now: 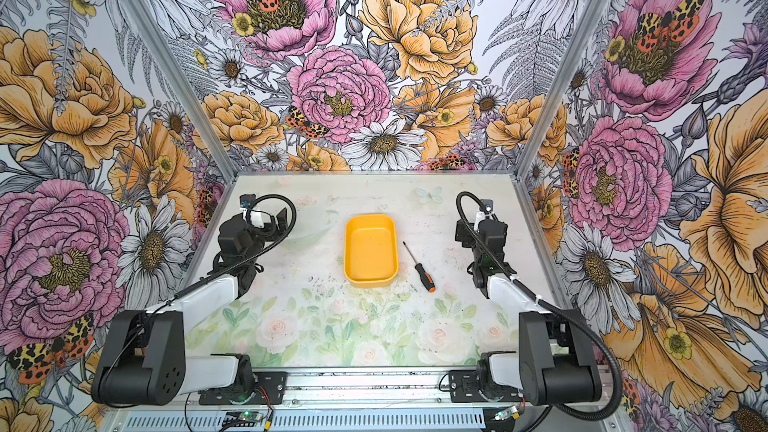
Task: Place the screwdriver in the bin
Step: 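Move the right gripper forward over the black-and-orange screwdriver handle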
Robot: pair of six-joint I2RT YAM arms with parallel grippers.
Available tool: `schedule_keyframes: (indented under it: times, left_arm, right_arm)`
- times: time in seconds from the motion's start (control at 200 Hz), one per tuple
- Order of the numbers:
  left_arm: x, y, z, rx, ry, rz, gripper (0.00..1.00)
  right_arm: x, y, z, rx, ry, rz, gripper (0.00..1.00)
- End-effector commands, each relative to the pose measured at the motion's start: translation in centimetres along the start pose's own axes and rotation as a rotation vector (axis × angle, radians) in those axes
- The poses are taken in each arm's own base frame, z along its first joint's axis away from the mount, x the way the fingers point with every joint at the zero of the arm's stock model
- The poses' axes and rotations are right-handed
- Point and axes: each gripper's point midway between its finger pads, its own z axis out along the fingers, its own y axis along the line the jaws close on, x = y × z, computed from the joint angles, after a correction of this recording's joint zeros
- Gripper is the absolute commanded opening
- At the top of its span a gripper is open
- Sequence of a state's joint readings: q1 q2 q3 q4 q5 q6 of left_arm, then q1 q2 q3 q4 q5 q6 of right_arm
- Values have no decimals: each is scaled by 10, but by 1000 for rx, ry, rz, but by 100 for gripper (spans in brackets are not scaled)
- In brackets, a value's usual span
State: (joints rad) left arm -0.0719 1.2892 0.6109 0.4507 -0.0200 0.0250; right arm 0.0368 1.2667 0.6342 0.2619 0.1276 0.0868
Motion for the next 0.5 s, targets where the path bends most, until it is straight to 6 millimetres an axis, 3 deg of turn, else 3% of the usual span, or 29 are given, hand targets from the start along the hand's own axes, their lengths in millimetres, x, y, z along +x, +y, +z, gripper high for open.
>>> schedule_keyframes:
  times: [0.0,0.15,0.24,0.495]
  left_arm:
    - [25,-30,-5,112,163,-40,99]
    - [34,-46,-6,158,218,-171,99]
    - [39,-57,-8,207,242,-263,99]
    - [59,-78,-11,288,386,-374,99]
  right_arm:
    - [34,33,-26,-171,294,24,95]
    - [65,88,-53,-371,550,141,85]
    - [85,116,-69,-447,642,170,84]
    - [136,132,-91,-449,826,143,81]
